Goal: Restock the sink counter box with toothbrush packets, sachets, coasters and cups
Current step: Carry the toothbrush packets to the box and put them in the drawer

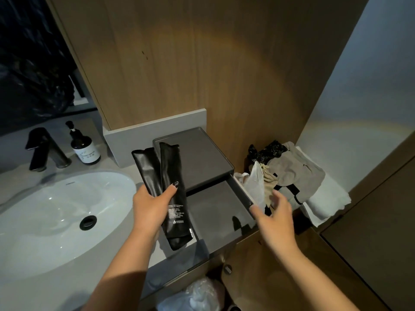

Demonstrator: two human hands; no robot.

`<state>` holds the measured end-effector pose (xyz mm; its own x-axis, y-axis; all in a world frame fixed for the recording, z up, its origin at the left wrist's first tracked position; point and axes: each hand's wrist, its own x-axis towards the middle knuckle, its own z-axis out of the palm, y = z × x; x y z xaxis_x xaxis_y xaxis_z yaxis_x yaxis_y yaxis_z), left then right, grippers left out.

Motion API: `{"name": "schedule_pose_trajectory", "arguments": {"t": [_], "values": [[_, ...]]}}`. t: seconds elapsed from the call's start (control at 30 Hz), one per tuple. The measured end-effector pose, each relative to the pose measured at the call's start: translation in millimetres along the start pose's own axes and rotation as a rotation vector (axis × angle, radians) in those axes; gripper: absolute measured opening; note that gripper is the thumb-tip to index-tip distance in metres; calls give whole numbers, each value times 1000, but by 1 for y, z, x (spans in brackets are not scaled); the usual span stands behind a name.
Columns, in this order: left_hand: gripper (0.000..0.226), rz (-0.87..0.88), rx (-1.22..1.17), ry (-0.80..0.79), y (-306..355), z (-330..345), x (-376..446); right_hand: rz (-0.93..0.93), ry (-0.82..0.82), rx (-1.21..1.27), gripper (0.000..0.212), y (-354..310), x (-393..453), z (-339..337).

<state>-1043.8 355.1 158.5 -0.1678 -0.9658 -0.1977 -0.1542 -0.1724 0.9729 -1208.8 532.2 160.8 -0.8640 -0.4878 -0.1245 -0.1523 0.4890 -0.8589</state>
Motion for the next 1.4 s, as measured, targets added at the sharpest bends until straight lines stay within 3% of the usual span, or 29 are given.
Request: {"name": "schedule_pose_trajectory", "arguments": {"t": [0.1, 0.2, 0.33, 0.47, 0.6, 0.67, 0.77, 0.9, 1.0, 1.07, 1.13, 1.23, 1.4], "values": [[24, -40, -193, -66, 6, 8, -30, -400, -144, 7, 41, -47, -20, 7], [20, -58, -295, -77, 10, 11, -44, -603, -320, -114, 39, -67, -38, 30], [14, -44, -291, -86, 16, 6, -46, -660, -381, -176, 52, -71, -50, 55], [19, -93, -392, -153, 21, -2, -46, -611, -373, -159, 80, -74, -52, 59], [26, -144, -523, -251, 28, -8, -45, -672, -389, -91, 68, -77, -51, 57], [26, -125, -493, -292, 30, -8, -45, -597, -414, 13, 60, -76, -46, 55], [24, -47, -394, -335, 34, -7, -43, -311, -485, 290, 53, -72, -35, 49], [20, 83, -222, -282, 32, -9, -34, -23, -639, 733, 47, -71, -19, 31], [60, 153, -103, -239, 28, -13, -29, 64, -780, 968, 48, -68, -13, 18], [62, 214, -52, -239, 31, -11, -30, 58, -798, 968, 39, -65, -10, 14], [46, 192, -108, -267, 34, -7, -30, 66, -781, 927, 34, -59, -7, 14], [30, 188, -105, -282, 36, -1, -26, 70, -774, 882, 43, -51, -5, 18], [40, 192, -171, -268, 36, 8, -20, 104, -727, 783, 31, -42, -8, 26]]}}
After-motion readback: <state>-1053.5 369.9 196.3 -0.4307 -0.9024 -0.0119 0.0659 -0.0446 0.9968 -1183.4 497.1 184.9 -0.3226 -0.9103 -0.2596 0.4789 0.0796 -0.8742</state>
